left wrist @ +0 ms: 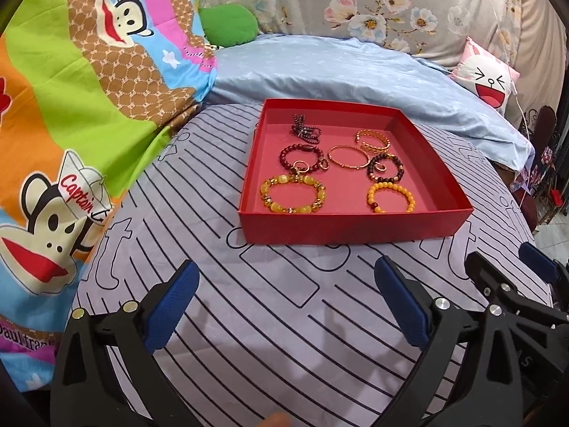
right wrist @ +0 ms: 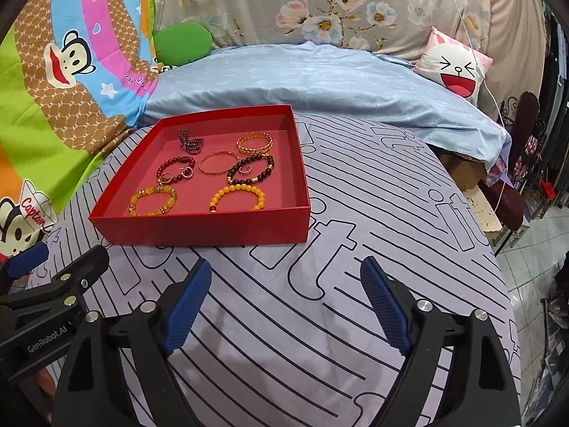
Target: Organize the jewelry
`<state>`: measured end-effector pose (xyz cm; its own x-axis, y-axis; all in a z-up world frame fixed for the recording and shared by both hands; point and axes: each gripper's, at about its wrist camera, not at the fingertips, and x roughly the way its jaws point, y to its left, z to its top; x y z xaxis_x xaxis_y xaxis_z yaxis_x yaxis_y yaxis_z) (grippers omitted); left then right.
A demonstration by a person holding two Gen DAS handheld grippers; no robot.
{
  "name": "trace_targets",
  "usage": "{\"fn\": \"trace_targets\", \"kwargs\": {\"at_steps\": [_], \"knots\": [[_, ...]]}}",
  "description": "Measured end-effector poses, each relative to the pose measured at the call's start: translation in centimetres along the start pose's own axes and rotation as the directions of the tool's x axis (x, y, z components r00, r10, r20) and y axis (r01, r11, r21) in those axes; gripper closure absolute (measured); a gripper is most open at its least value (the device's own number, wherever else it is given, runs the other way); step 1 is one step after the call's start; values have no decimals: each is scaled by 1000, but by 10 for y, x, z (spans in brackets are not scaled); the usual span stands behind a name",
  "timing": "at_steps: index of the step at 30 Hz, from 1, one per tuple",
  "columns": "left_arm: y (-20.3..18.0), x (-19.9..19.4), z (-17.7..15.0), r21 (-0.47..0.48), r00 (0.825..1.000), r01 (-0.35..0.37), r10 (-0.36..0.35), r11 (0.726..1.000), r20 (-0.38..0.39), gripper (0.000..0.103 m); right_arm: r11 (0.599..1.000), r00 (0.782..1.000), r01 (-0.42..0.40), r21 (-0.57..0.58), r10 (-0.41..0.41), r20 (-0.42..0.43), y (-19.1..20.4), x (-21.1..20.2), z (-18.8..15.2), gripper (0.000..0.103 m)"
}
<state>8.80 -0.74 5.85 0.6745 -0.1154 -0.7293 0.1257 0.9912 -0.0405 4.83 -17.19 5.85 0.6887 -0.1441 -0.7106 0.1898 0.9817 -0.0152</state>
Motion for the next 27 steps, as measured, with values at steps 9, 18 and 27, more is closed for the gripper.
{"fn": "trace_targets", "kwargs": {"at_steps": [9,18,27], "knots": [[3,2,-5,-2,999,-32,32,999,-7,8,999,1000,7,-39,-7,8,9,-3,-3,18],[4,2,-8,-9,999,-48,48,999,-1,8,999,1000,4,-35,-4,4,11,-3,-6,18],[3,3,-10,-5,999,-46,46,999,-5,8,1000,1000,-16,-5,16,-26,8,4,-10,18]]}}
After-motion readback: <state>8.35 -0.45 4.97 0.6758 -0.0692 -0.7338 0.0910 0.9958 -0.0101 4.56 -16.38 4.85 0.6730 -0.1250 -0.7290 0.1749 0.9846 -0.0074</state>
